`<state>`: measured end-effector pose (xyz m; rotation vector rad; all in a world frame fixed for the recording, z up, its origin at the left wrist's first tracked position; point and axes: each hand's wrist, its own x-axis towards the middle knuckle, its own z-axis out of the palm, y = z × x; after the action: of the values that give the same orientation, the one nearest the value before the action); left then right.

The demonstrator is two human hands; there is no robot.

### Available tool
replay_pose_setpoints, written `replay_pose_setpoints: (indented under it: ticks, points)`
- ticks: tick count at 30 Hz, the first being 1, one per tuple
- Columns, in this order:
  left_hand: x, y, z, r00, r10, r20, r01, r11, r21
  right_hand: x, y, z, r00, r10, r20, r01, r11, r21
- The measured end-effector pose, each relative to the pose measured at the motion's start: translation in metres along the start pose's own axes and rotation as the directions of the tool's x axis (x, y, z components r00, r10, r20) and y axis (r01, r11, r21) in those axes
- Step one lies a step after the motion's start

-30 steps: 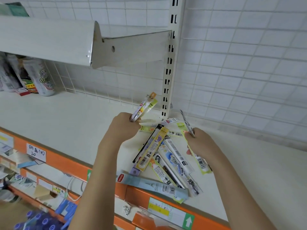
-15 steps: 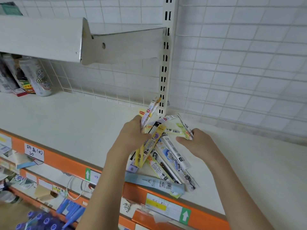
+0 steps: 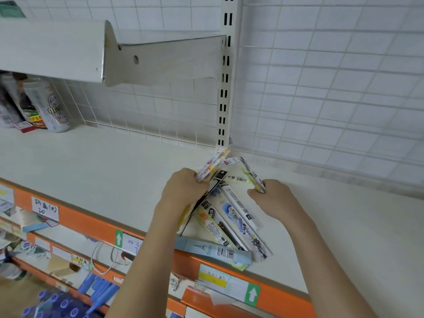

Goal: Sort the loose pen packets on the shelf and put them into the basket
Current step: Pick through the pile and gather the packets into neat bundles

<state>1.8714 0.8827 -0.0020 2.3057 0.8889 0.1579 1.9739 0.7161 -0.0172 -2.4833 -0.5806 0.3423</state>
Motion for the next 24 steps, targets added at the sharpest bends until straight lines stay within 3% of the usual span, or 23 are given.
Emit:
replay_pose_setpoints:
  ticks: [11, 24]
  points:
    - [-0.009, -0.010, -0.047, 1.000, -0.006, -0.028, 0.000, 0.981, -0.192, 0.003, -0.005, 0.002, 0.999, -0.038, 0.034, 0.039, 0.999, -0.011]
    - [-0.013, -0.002, -0.043, 0.999, 0.035, -0.040, -0.049, 0.896, -0.442, 0.002, -0.002, 0.001, 0.999, -0.030, 0.037, 0.031, 0.999, -0.019]
